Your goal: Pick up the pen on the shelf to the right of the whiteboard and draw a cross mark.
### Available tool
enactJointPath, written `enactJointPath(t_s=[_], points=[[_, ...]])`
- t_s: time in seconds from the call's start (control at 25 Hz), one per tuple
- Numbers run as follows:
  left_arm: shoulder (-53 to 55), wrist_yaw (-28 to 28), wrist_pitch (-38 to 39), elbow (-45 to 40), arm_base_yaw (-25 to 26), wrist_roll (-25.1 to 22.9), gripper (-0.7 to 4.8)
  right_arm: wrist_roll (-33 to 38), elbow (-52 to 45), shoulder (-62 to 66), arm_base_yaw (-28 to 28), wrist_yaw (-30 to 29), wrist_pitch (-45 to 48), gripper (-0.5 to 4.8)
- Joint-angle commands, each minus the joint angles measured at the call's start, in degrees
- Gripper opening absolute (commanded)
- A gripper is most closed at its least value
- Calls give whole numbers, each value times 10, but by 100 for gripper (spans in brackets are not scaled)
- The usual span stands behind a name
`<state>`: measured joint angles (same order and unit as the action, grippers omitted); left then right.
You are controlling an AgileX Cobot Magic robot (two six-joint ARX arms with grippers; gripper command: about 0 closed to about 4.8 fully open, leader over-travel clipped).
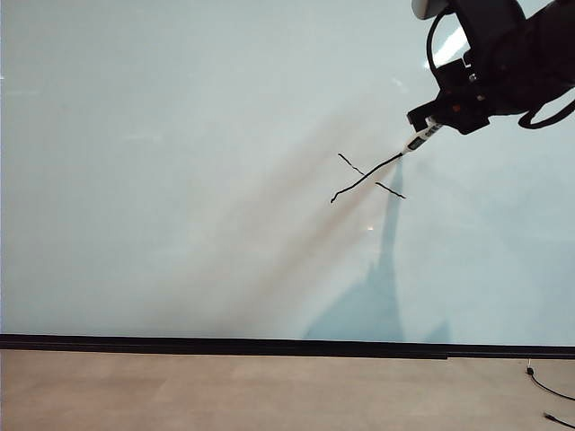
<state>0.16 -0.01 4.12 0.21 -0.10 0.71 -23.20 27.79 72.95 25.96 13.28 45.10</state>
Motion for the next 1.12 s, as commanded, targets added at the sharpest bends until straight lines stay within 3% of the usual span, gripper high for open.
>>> enactJointPath(t_s=[0.04,0.44,0.64,1.12], points=[[0,2,-2,2,0,-2,-4,-6,7,-5,-6,33,31,-6],[0,2,-3,2,0,-3,-4,-1,-34,-49,58,26,27,-6],[0,2,-3,2,0,-2,-5,20,-102,-143,78,36,20,-6],[0,2,-3,2,0,-2,-5,24,-235,-502,74,6,-216,-6]])
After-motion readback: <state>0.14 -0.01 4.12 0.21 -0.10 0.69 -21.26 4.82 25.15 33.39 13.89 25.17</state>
